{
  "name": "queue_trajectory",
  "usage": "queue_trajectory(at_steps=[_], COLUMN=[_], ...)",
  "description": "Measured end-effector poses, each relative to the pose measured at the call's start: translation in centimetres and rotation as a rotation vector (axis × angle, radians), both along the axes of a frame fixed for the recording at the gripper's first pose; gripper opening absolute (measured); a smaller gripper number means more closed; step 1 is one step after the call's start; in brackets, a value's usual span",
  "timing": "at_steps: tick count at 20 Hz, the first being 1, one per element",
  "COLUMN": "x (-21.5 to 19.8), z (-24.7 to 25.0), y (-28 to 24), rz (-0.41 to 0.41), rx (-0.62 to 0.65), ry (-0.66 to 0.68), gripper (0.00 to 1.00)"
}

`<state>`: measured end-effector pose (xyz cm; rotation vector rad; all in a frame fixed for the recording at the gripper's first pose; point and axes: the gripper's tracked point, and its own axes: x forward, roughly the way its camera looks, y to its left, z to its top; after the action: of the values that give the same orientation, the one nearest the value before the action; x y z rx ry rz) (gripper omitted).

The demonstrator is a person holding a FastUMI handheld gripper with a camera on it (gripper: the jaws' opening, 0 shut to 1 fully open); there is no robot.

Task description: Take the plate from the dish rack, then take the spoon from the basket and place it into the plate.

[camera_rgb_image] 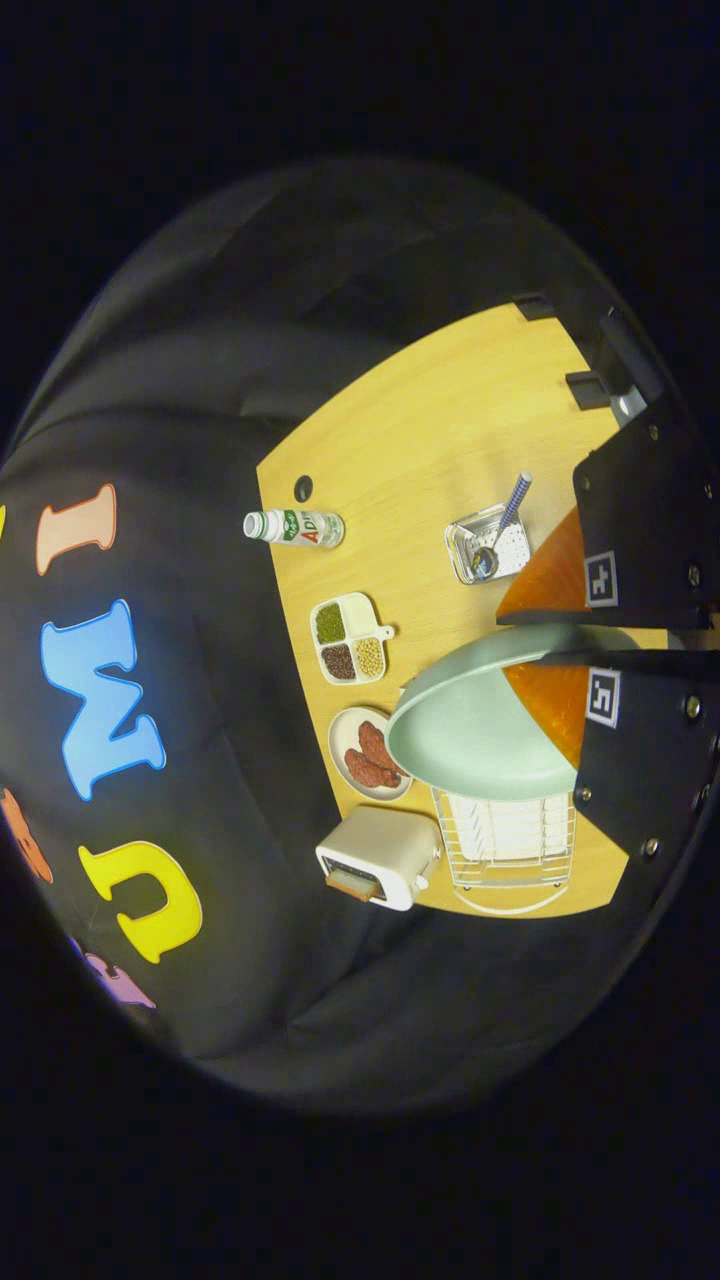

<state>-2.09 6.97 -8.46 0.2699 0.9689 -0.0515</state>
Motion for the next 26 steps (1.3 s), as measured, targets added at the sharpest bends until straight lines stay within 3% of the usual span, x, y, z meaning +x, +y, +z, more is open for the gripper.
queue_trajectory(at_steps=[6, 16, 21, 26], x=[-3.3, -10.3, -12.6, -12.6], z=[-2.4, -10.1, -17.3, -21.0], y=[-1.1, -3.7, -5.4, -5.6], rz=[0.051, 0.172, 0.138, 0.100], rx=[0.150, 0.266, 0.346, 0.440], ry=[0.039, 0.072, 0.164, 0.229], gripper=[0.08, 0.08, 0.08, 0.08])
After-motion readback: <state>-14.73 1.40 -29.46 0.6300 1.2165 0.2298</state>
